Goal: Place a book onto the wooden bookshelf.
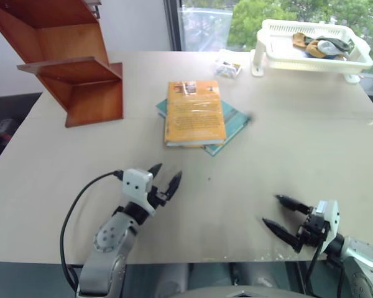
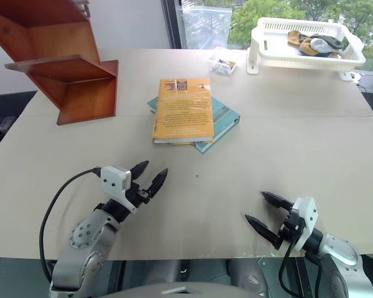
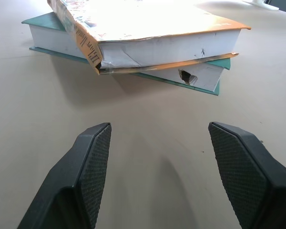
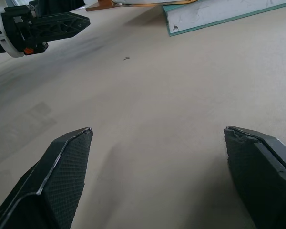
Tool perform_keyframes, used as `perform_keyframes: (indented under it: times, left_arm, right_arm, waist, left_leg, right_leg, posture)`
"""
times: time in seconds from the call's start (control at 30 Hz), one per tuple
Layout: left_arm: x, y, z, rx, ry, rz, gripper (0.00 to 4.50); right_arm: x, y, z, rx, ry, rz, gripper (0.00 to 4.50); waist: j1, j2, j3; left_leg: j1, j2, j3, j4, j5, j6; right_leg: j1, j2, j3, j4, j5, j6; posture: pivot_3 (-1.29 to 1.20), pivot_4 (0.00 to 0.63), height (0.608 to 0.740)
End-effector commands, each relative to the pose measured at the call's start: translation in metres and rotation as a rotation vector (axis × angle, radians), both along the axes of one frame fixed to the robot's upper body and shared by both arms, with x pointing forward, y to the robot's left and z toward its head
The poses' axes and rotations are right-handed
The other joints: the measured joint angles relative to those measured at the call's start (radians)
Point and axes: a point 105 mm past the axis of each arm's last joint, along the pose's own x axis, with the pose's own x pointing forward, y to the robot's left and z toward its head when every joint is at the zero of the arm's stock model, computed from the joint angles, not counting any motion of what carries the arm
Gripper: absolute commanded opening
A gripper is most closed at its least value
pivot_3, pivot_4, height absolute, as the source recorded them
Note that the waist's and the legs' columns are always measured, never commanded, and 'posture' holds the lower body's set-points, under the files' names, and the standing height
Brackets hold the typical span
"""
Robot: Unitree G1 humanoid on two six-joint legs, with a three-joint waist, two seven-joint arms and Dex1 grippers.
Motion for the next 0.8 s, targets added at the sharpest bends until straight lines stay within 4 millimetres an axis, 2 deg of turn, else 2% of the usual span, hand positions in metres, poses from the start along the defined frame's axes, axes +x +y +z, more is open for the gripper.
perform_keyframes:
  times: [0.03,0.4,0.8]
  left_arm:
    - [-0.004,-0.002,0.011,0.007,-0.048,-0.023,3.43]
    - [-0.005,-0.001,0.008,0.000,-0.029,-0.051,3.43]
    - [-0.006,0.001,0.009,0.011,-0.029,-0.058,3.43]
  right_arm:
    - [-0.001,-0.004,0.000,-0.009,-0.008,0.002,4.50]
    - [0.008,-0.018,0.004,-0.032,-0.050,-0.005,4.50]
    - [0.008,-0.023,0.002,-0.038,-0.045,-0.009,4.50]
  waist:
    - [0.000,0.000,0.000]
    - [0.001,0.000,0.000]
    - [0.001,0.000,0.000]
  left_leg:
    - [0.000,0.000,0.000,0.000,0.000,0.000]
    - [0.000,0.000,0.000,0.002,0.000,0.000]
    - [0.000,0.000,0.000,0.002,0.000,0.000]
  right_leg:
    - [0.000,0.000,0.000,0.000,0.000,0.000]
    - [0.001,0.000,0.000,0.001,0.000,0.000]
    - [0.001,0.000,0.000,0.001,0.000,0.000]
  posture:
    - [0.00,0.150,0.740]
    - [0.00,0.150,0.740]
    - [0.00,0.150,0.740]
